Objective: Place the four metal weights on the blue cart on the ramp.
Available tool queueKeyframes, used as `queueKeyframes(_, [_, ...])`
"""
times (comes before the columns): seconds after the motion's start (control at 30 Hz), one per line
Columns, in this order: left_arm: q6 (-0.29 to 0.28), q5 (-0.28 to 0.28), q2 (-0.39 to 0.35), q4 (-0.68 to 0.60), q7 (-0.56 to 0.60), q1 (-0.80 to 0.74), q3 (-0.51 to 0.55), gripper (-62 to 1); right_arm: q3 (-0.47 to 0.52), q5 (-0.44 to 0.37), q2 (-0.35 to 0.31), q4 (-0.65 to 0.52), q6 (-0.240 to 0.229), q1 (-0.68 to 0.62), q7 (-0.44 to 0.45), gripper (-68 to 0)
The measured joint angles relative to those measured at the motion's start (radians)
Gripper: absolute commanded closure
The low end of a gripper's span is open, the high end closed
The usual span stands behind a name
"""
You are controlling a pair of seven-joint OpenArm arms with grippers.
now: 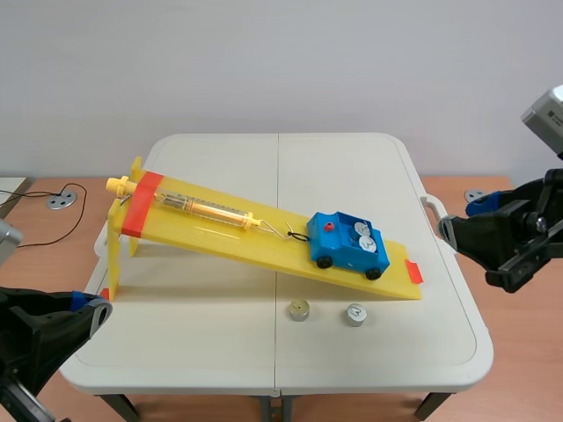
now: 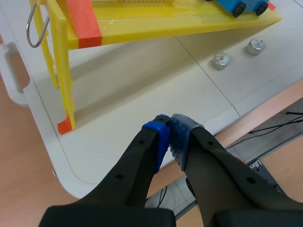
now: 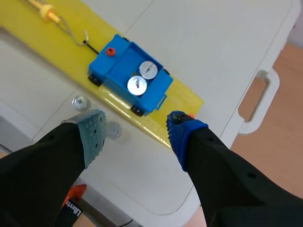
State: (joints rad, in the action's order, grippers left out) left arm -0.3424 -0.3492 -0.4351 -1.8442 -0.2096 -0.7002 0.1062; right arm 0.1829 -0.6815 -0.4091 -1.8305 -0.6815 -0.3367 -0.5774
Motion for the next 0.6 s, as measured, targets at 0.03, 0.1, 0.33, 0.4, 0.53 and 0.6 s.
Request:
queueKeyframes(0.03, [0.000,0.000,0.000,0.000,0.000,0.000,0.000,-2.7,0.000,0.000,-0.002,-0.014,-0.001,-0.016,-0.003,-29.8])
queueKeyframes(0.1, [0.000,0.000,0.000,0.000,0.000,0.000,0.000,-2.7,0.000,-0.001,-0.001,-0.027,-0.005,-0.045,-0.005,-29.8])
queueKeyframes(0.33, [0.000,0.000,0.000,0.000,0.000,0.000,0.000,-2.7,-0.050,0.040,0.003,-0.024,-0.006,-0.099,-0.006,-29.7])
queueKeyframes(0.4, [0.000,0.000,0.000,0.000,0.000,0.000,0.000,-2.7,-0.093,0.074,0.008,-0.016,-0.003,-0.099,0.011,-29.7])
queueKeyframes(0.53, [0.000,0.000,0.000,0.000,0.000,0.000,0.000,-2.7,-0.174,0.169,0.042,0.021,0.021,-0.098,0.074,-29.7])
queueKeyframes(0.6, [0.000,0.000,0.000,0.000,0.000,0.000,0.000,-2.7,-0.204,0.204,0.066,0.050,0.032,-0.098,0.109,-29.7])
